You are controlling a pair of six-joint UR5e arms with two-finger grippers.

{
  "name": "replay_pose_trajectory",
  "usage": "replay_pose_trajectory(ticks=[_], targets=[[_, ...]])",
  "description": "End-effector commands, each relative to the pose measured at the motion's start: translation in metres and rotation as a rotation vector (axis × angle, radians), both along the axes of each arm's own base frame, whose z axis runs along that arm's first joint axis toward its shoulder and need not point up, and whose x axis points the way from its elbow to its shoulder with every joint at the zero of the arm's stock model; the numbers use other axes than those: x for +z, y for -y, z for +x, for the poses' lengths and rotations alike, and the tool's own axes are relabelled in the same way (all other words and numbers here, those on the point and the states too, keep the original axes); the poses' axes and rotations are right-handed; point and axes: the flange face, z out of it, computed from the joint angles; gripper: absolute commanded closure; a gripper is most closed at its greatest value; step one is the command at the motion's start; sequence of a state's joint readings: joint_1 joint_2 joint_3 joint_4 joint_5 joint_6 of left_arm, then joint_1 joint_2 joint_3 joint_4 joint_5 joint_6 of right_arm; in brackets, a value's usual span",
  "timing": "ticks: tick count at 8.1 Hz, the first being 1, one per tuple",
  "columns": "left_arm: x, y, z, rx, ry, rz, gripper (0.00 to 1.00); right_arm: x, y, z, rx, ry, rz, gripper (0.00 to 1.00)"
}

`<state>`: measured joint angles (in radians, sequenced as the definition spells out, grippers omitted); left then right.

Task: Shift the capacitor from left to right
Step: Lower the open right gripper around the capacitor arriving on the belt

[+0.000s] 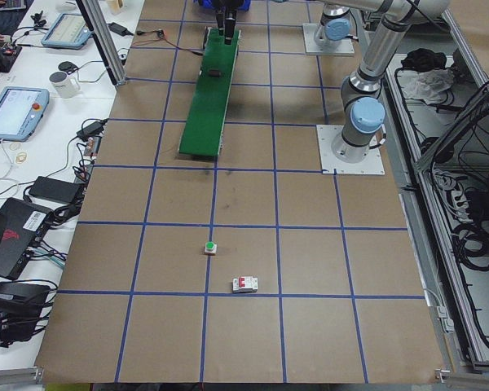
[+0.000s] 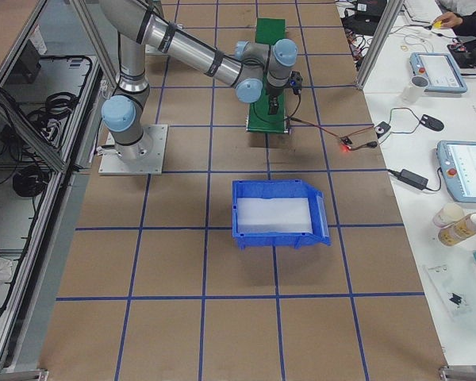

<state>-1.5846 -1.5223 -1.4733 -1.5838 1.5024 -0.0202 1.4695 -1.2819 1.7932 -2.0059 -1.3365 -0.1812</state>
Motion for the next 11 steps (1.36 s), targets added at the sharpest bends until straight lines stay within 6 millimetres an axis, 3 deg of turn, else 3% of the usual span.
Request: replay_pose_trajectory(ticks=[1, 11], targets=[[0.0, 0.0, 0.0, 0.0, -0.001, -0.002, 0.0, -0.003, 0.001, 0.0, 0.0, 0.003, 0.006, 0.0], [-0.001, 0.0, -0.001, -0.002, -0.01, 0.0, 0.0, -0.013, 0.004, 0.002, -0.03, 0.021, 0.026, 0.0]])
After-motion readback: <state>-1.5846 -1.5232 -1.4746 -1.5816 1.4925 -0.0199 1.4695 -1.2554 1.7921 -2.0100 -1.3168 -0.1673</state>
